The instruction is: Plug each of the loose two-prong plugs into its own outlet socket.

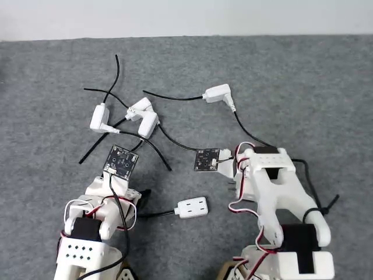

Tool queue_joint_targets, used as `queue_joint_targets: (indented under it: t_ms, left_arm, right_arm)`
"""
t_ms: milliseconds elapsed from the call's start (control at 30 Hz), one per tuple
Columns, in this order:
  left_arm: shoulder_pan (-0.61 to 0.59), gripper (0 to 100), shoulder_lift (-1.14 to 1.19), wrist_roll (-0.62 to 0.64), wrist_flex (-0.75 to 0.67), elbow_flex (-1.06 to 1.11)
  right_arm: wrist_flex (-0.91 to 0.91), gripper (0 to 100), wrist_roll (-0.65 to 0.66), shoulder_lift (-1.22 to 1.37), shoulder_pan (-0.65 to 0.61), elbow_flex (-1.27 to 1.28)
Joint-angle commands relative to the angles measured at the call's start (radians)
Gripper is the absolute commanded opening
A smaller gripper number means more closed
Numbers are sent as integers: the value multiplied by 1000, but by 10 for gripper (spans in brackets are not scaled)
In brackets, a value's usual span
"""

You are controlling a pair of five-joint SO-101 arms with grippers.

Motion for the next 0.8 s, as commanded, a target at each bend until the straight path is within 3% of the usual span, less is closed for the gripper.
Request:
queue_joint_targets:
  t_ms: [0,767]
  left_arm:
    - [6,283,-9,11,-25,-4]
    - [6,283,-9,11,-25,-4]
  right_arm:
    - [62,169,40,-2,-8,-60]
    - [91,169,38,-1,-56,-114]
